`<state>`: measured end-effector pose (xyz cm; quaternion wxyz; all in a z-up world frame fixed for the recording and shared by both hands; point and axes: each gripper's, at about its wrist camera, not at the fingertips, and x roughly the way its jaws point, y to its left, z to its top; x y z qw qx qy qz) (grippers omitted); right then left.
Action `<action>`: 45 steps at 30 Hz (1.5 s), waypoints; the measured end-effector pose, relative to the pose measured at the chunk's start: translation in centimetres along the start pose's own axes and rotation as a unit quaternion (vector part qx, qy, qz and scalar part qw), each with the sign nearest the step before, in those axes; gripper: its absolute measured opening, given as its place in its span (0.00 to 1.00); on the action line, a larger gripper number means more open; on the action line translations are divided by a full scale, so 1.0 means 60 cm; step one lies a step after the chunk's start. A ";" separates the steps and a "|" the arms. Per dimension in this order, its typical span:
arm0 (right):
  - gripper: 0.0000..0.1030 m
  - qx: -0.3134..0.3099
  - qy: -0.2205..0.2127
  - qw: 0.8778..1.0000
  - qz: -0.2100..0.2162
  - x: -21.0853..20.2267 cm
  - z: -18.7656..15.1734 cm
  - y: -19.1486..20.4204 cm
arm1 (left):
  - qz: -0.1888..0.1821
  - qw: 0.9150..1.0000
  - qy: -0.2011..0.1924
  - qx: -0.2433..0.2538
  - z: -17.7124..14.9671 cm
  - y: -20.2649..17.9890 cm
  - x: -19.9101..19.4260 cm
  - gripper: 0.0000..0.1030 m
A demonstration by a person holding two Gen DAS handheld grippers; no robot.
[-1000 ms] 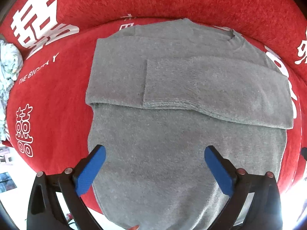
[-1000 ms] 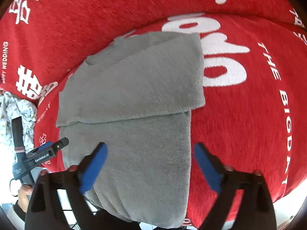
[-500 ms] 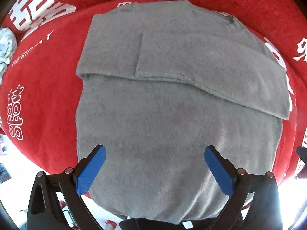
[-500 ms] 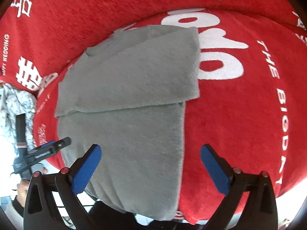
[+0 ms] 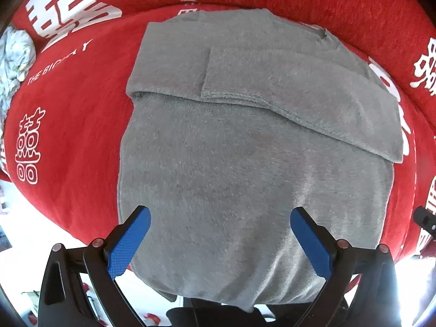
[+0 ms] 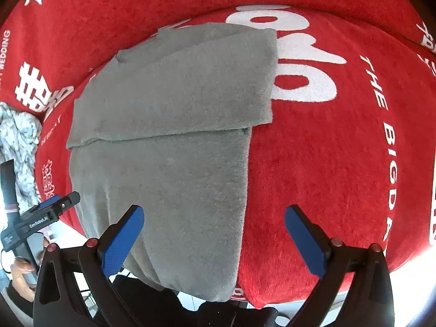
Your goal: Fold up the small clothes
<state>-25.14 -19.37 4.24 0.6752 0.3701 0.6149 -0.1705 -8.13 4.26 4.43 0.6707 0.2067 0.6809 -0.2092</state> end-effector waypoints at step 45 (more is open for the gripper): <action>1.00 0.152 0.131 0.958 0.206 0.258 -0.346 -0.073 | -0.062 0.992 0.108 0.027 -0.258 0.176 0.223 1.00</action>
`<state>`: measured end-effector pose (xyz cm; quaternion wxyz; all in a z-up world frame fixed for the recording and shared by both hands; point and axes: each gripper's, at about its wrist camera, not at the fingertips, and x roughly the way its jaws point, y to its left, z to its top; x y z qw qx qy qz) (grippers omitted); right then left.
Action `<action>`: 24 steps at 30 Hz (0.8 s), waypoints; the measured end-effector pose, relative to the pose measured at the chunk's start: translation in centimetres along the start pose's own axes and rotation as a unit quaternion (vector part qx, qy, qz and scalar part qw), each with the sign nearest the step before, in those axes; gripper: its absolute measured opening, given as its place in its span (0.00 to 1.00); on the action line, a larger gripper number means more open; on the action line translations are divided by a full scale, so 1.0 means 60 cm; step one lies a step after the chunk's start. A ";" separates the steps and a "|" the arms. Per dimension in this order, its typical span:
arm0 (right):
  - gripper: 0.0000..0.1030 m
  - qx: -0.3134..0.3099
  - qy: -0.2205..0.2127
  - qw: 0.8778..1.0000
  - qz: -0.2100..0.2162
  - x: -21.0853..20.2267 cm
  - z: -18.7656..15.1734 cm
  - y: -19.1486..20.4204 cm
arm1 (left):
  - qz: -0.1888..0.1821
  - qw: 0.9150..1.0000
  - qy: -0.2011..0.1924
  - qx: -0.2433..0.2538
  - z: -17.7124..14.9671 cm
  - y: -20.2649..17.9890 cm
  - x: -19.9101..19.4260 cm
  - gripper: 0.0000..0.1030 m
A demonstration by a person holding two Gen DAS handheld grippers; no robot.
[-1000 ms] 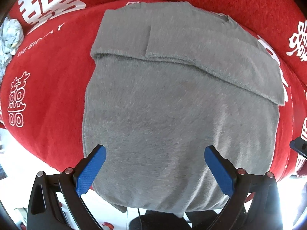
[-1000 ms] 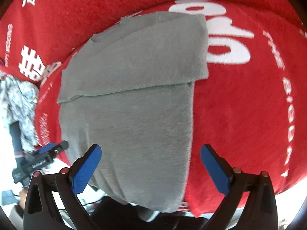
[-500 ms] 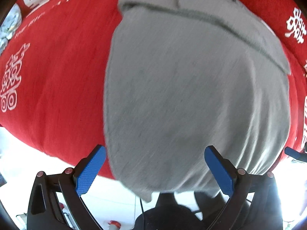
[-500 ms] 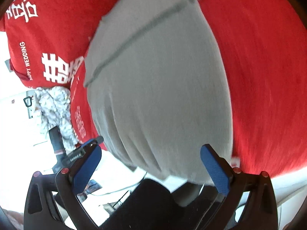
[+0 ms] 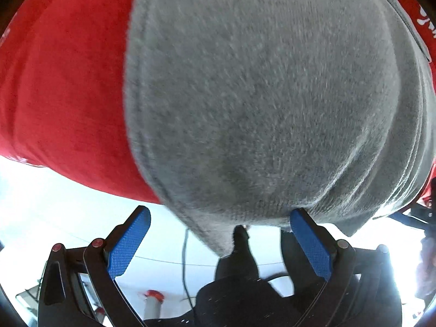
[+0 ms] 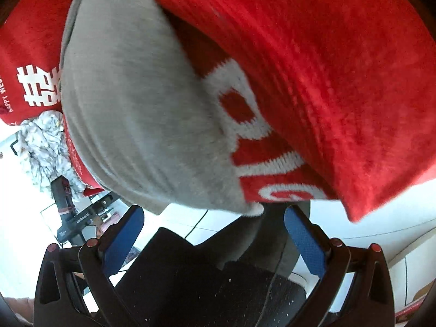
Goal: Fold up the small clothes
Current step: 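Grasp the sweater hem with both tools and lift it toward the collar, then lay the hem over the collar with both tools and open them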
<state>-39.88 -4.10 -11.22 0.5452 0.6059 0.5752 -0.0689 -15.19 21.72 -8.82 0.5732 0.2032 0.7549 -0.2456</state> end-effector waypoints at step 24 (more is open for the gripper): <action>0.14 -0.042 -0.146 0.961 0.231 -0.190 0.082 0.162 | -0.164 0.973 -0.156 0.050 0.138 0.008 -0.242 0.14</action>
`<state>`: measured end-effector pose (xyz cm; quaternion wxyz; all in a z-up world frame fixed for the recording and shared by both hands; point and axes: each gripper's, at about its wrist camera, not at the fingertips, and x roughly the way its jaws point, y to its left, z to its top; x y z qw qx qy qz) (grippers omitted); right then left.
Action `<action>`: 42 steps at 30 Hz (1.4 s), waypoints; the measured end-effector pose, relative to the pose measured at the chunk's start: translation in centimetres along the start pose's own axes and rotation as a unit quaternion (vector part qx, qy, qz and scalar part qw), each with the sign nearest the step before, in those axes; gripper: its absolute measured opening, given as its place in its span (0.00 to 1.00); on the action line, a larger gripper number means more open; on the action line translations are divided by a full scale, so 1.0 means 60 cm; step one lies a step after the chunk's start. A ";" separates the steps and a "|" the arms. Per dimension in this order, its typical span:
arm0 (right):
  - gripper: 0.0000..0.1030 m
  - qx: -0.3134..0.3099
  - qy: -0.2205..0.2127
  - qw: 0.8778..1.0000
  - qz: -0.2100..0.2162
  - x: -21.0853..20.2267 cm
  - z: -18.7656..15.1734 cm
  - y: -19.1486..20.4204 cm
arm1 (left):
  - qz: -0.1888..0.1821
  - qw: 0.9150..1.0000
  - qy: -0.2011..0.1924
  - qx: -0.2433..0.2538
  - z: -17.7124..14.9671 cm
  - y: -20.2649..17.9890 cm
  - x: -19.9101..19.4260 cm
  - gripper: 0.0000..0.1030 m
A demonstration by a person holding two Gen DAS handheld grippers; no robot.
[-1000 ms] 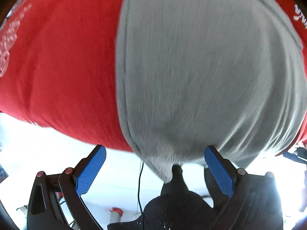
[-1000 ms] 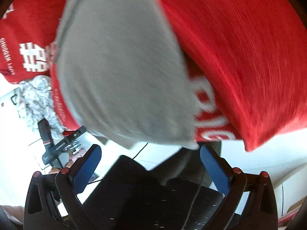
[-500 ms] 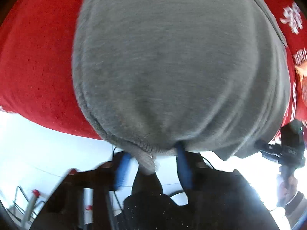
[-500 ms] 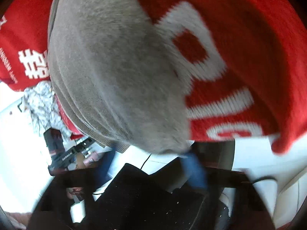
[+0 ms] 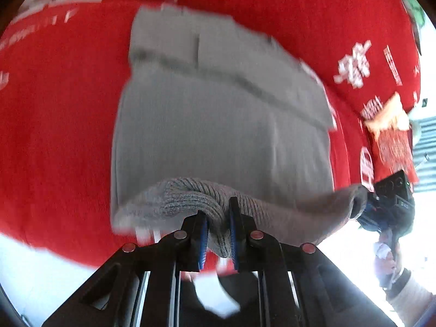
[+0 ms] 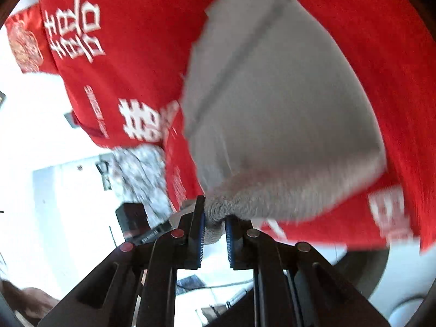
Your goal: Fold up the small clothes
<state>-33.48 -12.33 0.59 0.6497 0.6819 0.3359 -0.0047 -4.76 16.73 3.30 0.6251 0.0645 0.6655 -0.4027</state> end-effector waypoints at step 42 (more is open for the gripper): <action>0.06 -0.277 -0.003 0.862 -0.425 0.066 0.194 0.122 | 0.174 0.984 -0.006 0.048 0.202 -0.033 0.098 0.07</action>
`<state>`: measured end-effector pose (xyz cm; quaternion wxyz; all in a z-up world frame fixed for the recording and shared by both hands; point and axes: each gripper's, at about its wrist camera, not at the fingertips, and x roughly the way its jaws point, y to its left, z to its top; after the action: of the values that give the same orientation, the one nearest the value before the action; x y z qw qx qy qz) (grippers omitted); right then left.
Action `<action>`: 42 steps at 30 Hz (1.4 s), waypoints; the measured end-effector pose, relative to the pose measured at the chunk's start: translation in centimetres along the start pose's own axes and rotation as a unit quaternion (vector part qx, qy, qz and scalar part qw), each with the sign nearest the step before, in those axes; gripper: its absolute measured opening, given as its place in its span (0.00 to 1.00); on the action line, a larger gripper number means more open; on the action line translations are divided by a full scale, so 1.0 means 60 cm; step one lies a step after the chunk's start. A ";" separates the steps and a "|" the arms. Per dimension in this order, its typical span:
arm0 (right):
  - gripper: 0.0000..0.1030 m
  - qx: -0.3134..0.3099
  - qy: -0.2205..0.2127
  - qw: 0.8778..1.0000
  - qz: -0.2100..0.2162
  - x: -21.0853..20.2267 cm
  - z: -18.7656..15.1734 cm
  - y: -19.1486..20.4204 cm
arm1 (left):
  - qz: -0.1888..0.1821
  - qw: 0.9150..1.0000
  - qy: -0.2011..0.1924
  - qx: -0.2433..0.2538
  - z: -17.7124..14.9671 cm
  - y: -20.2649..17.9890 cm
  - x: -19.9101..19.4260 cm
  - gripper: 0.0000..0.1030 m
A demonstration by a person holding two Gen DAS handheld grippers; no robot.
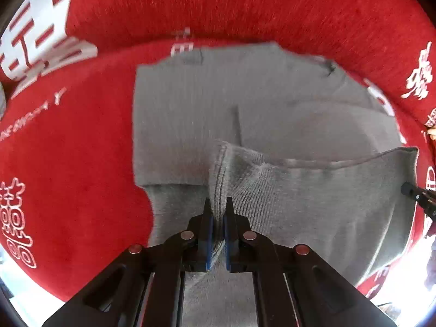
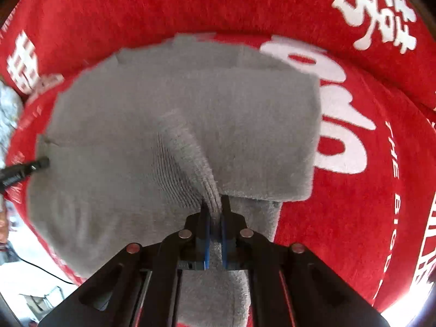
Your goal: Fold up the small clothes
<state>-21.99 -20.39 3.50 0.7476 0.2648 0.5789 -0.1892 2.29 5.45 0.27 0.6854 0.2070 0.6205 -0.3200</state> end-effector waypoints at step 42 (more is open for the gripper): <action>0.49 0.186 0.035 0.974 0.123 0.033 0.076 -0.117 | 0.075 0.989 0.026 -0.124 0.055 0.098 0.017 0.78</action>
<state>-22.15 -28.67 1.20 0.6819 0.4749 0.5225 -0.1911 8.80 7.20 -0.92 0.7115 0.1747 0.6556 -0.1829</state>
